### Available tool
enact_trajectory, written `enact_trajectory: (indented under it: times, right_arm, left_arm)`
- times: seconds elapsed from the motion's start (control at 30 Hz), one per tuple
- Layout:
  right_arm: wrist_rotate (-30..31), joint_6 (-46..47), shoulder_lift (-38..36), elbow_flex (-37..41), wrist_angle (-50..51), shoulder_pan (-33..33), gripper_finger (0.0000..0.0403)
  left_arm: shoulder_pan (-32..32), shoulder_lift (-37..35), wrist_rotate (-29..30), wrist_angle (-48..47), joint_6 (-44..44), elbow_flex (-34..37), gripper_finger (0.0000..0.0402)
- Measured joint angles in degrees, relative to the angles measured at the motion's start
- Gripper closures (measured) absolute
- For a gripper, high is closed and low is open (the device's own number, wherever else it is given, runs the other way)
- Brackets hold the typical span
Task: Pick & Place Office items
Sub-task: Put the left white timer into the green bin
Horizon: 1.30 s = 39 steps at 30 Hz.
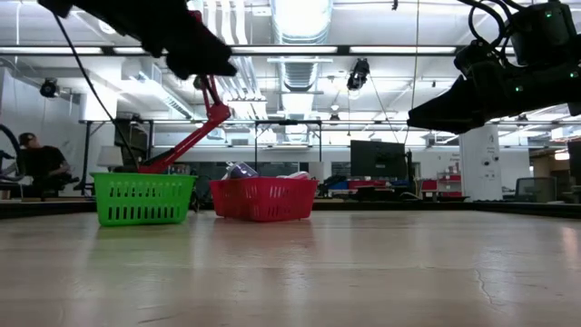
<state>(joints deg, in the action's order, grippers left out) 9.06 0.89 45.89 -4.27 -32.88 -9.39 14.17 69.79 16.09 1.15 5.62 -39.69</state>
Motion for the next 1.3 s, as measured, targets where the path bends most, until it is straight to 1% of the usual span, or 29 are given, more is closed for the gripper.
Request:
enact_trajectory:
  times: [0.07, 0.13, 0.3, 0.43, 0.57, 0.67, 0.83, 0.97, 1.03, 1.1, 1.3]
  right_arm:
    - [0.00, 0.01, 0.00, 0.01, -0.01, 0.00, 0.0095]
    - [0.00, 0.01, 0.00, 0.01, 0.01, 0.00, 0.0098]
    - [0.00, 0.01, 0.00, 0.01, 0.01, 0.00, 0.0103]
    - [-0.01, 0.00, 0.00, 0.01, -0.01, 0.00, 0.0105]
    - [0.00, 0.00, -0.02, 0.01, 0.01, 0.00, 0.0102]
    - [0.00, -0.01, -0.02, 0.01, 0.01, 0.00, 0.0099]
    - [-0.01, -0.01, -0.02, 0.01, 0.01, 0.00, 0.0093]
    - [-0.01, 0.01, 0.00, 0.01, 0.01, 0.00, 0.0093]
    - [0.00, 0.01, 0.00, 0.01, -0.01, 0.00, 0.0095]
    - [0.00, 0.01, 0.00, 0.01, 0.00, 0.00, 0.0098]
    - [0.00, -0.01, 0.00, 0.01, 0.01, 0.00, 0.0100]
  left_arm:
    - [-0.02, 2.57, -2.91, 3.44, -2.13, 0.06, 0.0152]
    - [-0.02, 4.99, -4.48, 5.67, -3.65, 0.12, 0.0152]
    - [0.16, 8.55, -4.94, 8.75, -4.80, 0.19, 0.0152]
    - [1.04, 8.47, -5.86, 13.44, -6.66, 0.32, 0.0152]
    - [1.27, 3.05, -9.80, 11.88, -9.31, 1.10, 0.0152]
    - [1.33, -4.08, -10.15, 8.38, -9.69, 3.87, 0.0152]
    - [1.77, -17.71, -10.36, 8.96, -10.33, 11.98, 0.0152]
    - [1.79, -25.79, -10.56, 13.70, -9.96, 19.15, 0.0152]
    - [1.77, -28.38, -10.55, 15.15, -9.85, 21.26, 0.0152]
    - [1.80, -30.22, -10.58, 14.66, -9.82, 22.16, 0.0152]
    - [1.75, -31.07, -10.57, 10.39, -10.41, 21.06, 0.0152]
